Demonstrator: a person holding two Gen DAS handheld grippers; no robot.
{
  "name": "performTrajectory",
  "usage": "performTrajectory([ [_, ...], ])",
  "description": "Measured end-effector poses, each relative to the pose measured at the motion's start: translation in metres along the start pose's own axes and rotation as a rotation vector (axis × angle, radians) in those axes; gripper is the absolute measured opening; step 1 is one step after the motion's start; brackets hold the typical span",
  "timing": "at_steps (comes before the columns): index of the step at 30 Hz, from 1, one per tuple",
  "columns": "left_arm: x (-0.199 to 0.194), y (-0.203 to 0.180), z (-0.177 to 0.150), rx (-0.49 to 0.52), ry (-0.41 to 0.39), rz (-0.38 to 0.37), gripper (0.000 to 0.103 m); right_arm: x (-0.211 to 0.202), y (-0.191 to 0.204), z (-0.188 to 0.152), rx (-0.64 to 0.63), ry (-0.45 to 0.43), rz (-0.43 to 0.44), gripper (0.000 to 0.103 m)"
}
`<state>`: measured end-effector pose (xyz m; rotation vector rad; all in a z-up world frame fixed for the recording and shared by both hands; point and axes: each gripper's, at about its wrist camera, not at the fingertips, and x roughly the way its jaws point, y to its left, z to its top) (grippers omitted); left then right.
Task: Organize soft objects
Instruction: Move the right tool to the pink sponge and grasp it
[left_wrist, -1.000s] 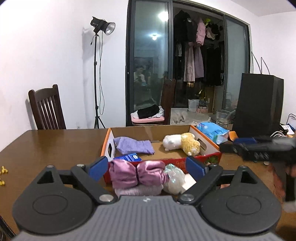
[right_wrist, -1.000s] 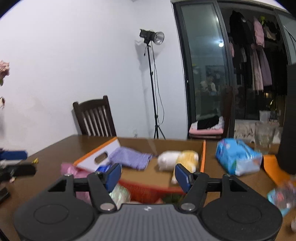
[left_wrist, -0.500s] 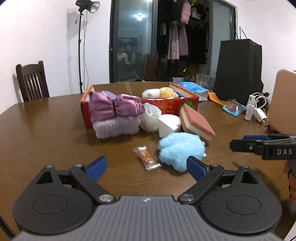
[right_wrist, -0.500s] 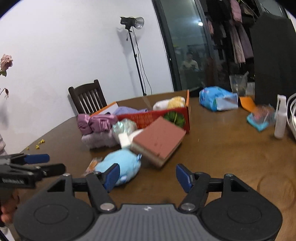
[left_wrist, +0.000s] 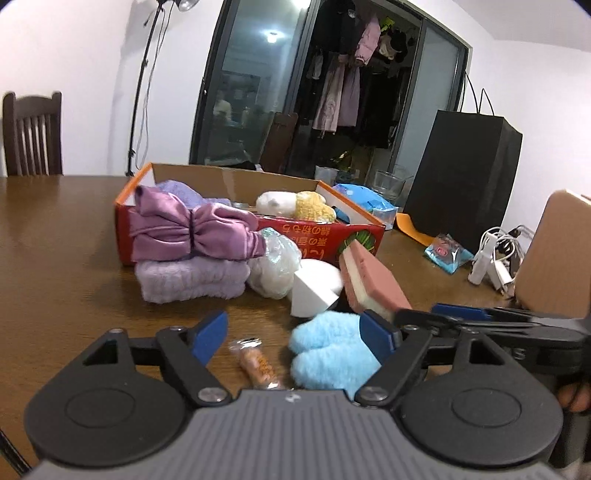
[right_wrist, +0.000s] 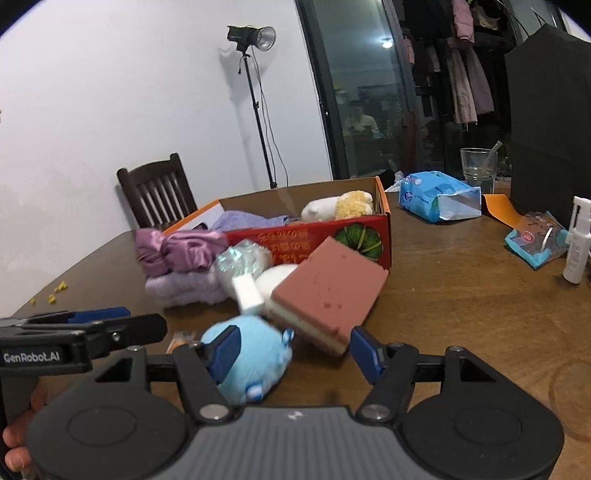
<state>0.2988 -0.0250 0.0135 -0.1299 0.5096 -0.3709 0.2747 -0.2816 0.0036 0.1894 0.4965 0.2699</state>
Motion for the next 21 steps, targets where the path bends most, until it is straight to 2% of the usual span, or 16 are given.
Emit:
performTrajectory([
  [6, 0.015, 0.002, -0.008, -0.008, 0.024, -0.011, 0.081, 0.045, -0.010, 0.014, 0.098, 0.043, -0.077, 0.078],
  [8, 0.015, 0.005, -0.009, -0.015, 0.027, -0.007, 0.081, 0.056, -0.015, 0.016, 0.141, 0.062, -0.078, 0.078],
  [10, 0.013, 0.007, -0.011, -0.021, 0.026, 0.001, 0.081, 0.060, -0.018, 0.015, 0.163, 0.064, -0.073, 0.074],
  [14, 0.003, 0.011, -0.014, -0.035, 0.024, 0.020, 0.081, 0.047, -0.024, 0.013, 0.175, 0.044, -0.072, 0.070],
  [17, -0.009, 0.011, -0.017, -0.043, 0.020, 0.028, 0.081, 0.022, -0.031, 0.009, 0.162, 0.015, -0.083, 0.069],
  [21, -0.030, 0.006, -0.024, -0.043, 0.008, 0.030, 0.082, -0.025, -0.028, -0.004, 0.048, 0.010, -0.142, 0.070],
])
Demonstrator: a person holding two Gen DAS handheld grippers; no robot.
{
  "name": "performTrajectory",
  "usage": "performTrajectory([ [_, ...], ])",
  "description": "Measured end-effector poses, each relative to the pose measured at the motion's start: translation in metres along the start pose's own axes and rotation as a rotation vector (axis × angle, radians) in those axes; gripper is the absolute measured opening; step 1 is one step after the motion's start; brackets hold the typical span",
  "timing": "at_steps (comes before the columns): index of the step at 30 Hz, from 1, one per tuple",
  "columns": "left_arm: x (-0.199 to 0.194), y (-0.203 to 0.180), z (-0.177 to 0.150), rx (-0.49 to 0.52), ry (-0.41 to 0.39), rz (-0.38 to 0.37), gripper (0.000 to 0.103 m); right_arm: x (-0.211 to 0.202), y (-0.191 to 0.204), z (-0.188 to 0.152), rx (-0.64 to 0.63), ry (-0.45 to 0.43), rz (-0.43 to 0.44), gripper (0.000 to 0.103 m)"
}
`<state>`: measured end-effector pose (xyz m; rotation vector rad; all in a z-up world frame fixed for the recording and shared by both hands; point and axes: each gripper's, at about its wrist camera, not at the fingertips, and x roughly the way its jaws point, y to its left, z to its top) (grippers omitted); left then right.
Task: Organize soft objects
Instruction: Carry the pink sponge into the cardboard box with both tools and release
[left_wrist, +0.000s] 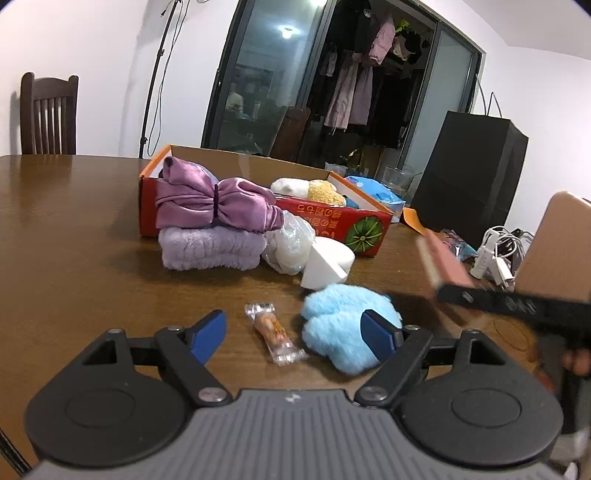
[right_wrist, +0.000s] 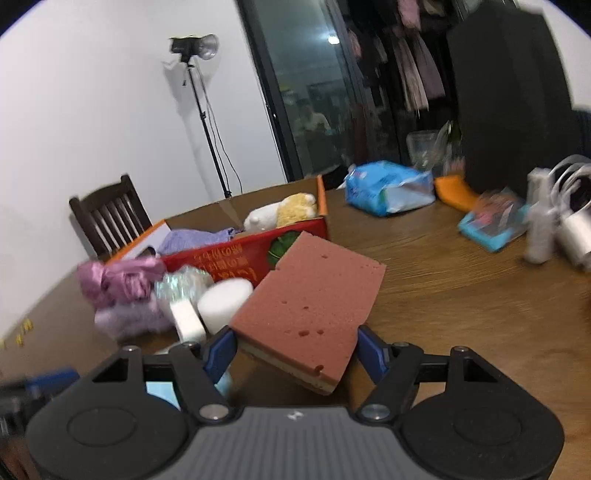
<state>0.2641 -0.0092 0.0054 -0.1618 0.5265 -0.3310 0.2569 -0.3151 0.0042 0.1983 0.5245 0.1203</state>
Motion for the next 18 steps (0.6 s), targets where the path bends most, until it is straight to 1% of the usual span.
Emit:
performTrajectory([
  [3, -0.013, -0.009, -0.007, 0.003, -0.014, 0.013, 0.084, -0.030, 0.000, -0.018, -0.050, 0.020, -0.047, 0.075],
  [4, -0.016, -0.013, -0.008, 0.008, -0.021, 0.010, 0.084, -0.036, 0.000, -0.024, -0.048, 0.032, -0.047, 0.075],
  [5, -0.019, -0.017, -0.009, 0.013, -0.027, 0.007, 0.084, -0.042, 0.000, -0.028, -0.036, 0.042, -0.027, 0.075],
  [7, -0.025, -0.023, -0.009, 0.018, -0.037, 0.014, 0.084, -0.054, 0.003, -0.036, 0.007, 0.069, 0.110, 0.076],
  [9, -0.030, -0.026, -0.008, 0.015, -0.054, 0.044, 0.085, -0.064, 0.009, -0.042, 0.025, 0.100, 0.327, 0.075],
  [10, -0.033, -0.026, -0.007, 0.009, -0.065, 0.071, 0.086, -0.068, 0.011, -0.043, 0.025, 0.092, 0.364, 0.075],
  [12, -0.039, -0.025, -0.006, -0.004, -0.090, 0.125, 0.086, -0.079, 0.012, -0.041, 0.004, 0.044, 0.375, 0.075],
  [13, -0.042, -0.025, -0.006, -0.007, -0.093, 0.137, 0.086, -0.082, 0.009, -0.039, 0.000, 0.021, 0.368, 0.075],
  [16, -0.049, -0.024, -0.009, -0.024, -0.076, 0.137, 0.086, -0.083, -0.010, -0.031, 0.038, -0.024, 0.343, 0.075],
  [17, -0.052, -0.027, -0.011, -0.025, -0.063, 0.121, 0.086, -0.079, -0.016, -0.029, 0.042, -0.025, 0.314, 0.075],
  [18, -0.053, -0.029, -0.014, -0.030, -0.051, 0.101, 0.086, -0.073, -0.020, -0.028, 0.039, -0.019, 0.267, 0.075],
])
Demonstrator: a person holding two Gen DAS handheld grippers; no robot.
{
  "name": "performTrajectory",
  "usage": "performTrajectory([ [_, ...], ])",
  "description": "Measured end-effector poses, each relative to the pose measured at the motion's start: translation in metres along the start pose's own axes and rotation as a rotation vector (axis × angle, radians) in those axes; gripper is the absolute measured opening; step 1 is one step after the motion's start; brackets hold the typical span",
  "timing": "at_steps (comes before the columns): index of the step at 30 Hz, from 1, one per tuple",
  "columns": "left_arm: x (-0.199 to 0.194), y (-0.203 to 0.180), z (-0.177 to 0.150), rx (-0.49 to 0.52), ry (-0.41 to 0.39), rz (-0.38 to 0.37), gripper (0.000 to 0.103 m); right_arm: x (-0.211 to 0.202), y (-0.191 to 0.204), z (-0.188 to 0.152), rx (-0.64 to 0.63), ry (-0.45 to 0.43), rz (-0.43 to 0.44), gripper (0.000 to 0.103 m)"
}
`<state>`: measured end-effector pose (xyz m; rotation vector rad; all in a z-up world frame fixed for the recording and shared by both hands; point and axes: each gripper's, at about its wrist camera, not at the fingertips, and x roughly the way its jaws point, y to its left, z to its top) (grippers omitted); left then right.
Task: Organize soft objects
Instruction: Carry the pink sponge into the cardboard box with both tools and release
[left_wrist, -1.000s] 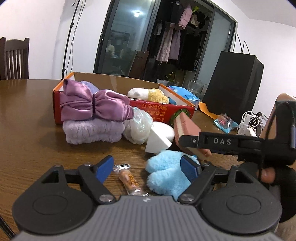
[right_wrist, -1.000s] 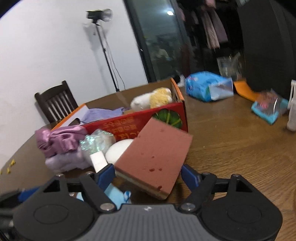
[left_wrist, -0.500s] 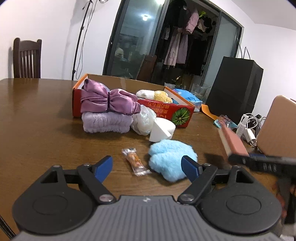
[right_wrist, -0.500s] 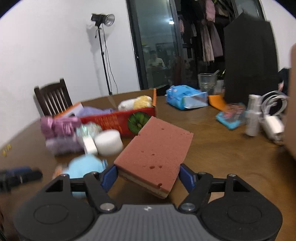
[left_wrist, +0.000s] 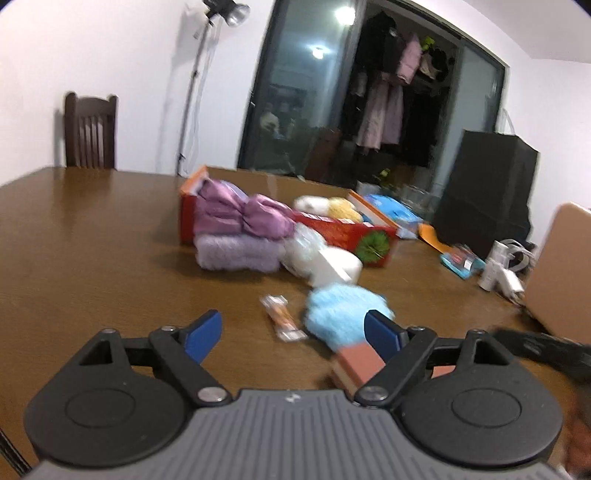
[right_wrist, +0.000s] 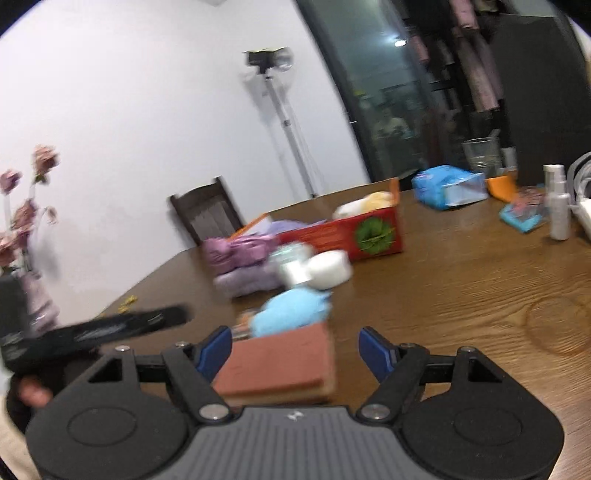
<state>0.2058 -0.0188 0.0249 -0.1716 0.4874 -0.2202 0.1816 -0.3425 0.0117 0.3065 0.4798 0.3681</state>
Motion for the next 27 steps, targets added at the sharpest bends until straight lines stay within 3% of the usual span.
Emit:
performTrajectory([
  [2, -0.001, -0.008, -0.006, -0.022, 0.031, -0.047, 0.086, 0.009, -0.009, 0.001, -0.003, 0.015, -0.052, 0.073],
  [5, 0.004, -0.018, -0.012, -0.046, 0.055, -0.095, 0.077, 0.024, -0.017, 0.001, 0.051, 0.036, 0.030, 0.064],
  [8, 0.015, -0.022, -0.015, -0.070, 0.108, -0.119, 0.061, 0.040, -0.013, -0.005, 0.068, 0.069, 0.059, 0.057],
  [10, 0.022, -0.021, -0.018, -0.085, 0.142, -0.123, 0.044, 0.045, -0.008, -0.011, 0.077, 0.094, 0.069, 0.045],
  [11, 0.024, -0.019, -0.019, -0.093, 0.157, -0.137, 0.042, 0.044, -0.004, -0.014, 0.079, 0.115, 0.078, 0.039],
  [12, 0.025, -0.017, -0.019, -0.109, 0.174, -0.161, 0.041, 0.042, 0.000, -0.016, 0.074, 0.140, 0.094, 0.028],
  [16, 0.024, -0.012, -0.020, -0.125, 0.168, -0.177, 0.043, 0.023, 0.019, -0.018, -0.006, 0.144, 0.112, 0.028],
  [23, 0.041, -0.008, -0.021, -0.152, 0.218, -0.199, 0.041, 0.041, 0.005, -0.017, 0.069, 0.156, 0.080, 0.033],
  [25, 0.042, -0.010, -0.017, -0.148, 0.212, -0.198, 0.040, 0.045, 0.005, -0.013, 0.069, 0.162, 0.105, 0.021],
  [27, 0.043, -0.012, -0.004, -0.147, 0.183, -0.213, 0.040, 0.047, 0.008, -0.002, 0.041, 0.140, 0.090, 0.021],
])
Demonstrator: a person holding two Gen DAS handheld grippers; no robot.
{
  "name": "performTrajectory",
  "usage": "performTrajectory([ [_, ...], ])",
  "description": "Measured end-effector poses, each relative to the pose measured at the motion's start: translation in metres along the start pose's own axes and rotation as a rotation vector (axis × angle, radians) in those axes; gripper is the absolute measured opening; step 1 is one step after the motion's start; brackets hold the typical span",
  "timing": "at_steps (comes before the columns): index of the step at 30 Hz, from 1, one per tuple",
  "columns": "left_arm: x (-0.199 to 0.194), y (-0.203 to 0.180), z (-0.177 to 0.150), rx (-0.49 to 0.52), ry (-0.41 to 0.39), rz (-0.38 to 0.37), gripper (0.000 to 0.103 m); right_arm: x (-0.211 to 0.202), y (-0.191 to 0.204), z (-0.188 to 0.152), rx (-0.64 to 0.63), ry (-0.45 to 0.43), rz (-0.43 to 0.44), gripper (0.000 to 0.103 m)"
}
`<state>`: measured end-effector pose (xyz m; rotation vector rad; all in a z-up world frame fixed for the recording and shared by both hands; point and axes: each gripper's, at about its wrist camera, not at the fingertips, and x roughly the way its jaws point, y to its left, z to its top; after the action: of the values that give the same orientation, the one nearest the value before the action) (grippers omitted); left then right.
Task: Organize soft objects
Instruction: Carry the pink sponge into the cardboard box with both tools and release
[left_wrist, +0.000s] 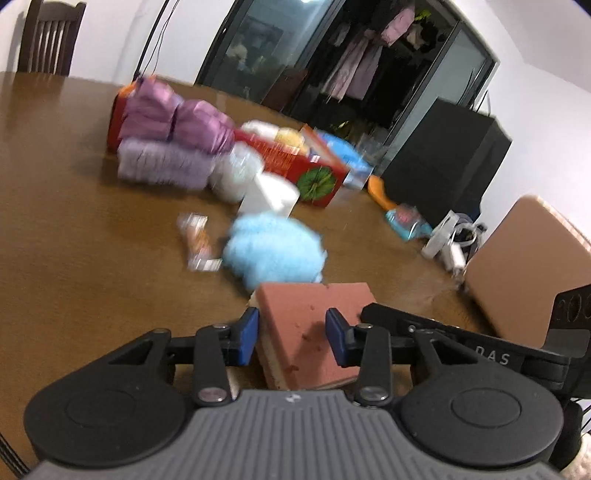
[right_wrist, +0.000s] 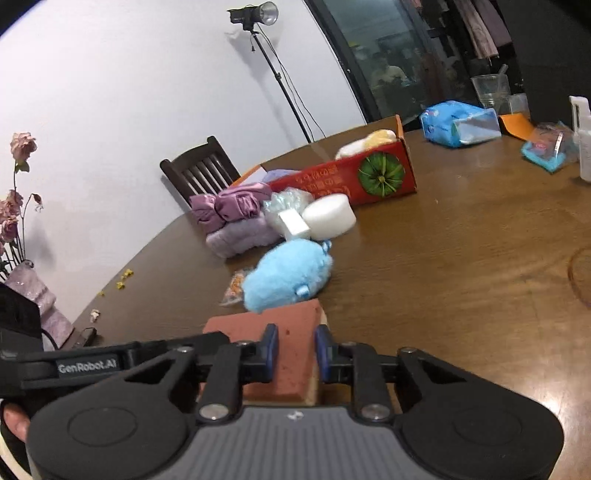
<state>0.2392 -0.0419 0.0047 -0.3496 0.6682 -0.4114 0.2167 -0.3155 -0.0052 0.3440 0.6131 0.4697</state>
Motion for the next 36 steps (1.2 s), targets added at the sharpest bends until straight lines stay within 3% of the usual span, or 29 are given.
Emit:
performTrajectory([
  [2, -0.001, -0.005, 0.024, 0.026, -0.056, -0.021, 0.040, -0.002, 0.003, 0.021, -0.030, -0.048, 0.005, 0.021],
  [7, 0.016, -0.010, 0.123, 0.068, -0.195, -0.076, 0.040, 0.019, 0.005, 0.111, -0.100, -0.180, 0.018, 0.021],
  [10, 0.059, 0.001, 0.179, 0.058, -0.167, -0.050, 0.040, 0.059, -0.008, 0.159, -0.075, -0.166, 0.008, 0.021],
  [13, 0.113, 0.019, 0.209, 0.010, -0.087, -0.029, 0.040, 0.110, -0.026, 0.190, -0.042, -0.111, -0.050, 0.021],
  [17, 0.170, 0.036, 0.216, -0.016, 0.009, 0.013, 0.039, 0.160, -0.043, 0.203, -0.042, -0.035, -0.142, 0.021],
  [22, 0.207, 0.040, 0.198, 0.020, 0.113, 0.057, 0.039, 0.188, -0.050, 0.199, -0.092, 0.035, -0.234, 0.025],
  [25, 0.216, 0.040, 0.191, 0.052, 0.121, 0.061, 0.040, 0.193, -0.054, 0.193, -0.117, 0.059, -0.266, 0.026],
  [29, 0.208, 0.040, 0.195, 0.046, 0.103, 0.030, 0.044, 0.176, -0.047, 0.191, -0.154, 0.014, -0.270, 0.031],
  [36, 0.137, 0.012, 0.207, 0.137, 0.003, 0.058, 0.051, 0.118, -0.026, 0.207, -0.200, -0.093, -0.243, 0.043],
])
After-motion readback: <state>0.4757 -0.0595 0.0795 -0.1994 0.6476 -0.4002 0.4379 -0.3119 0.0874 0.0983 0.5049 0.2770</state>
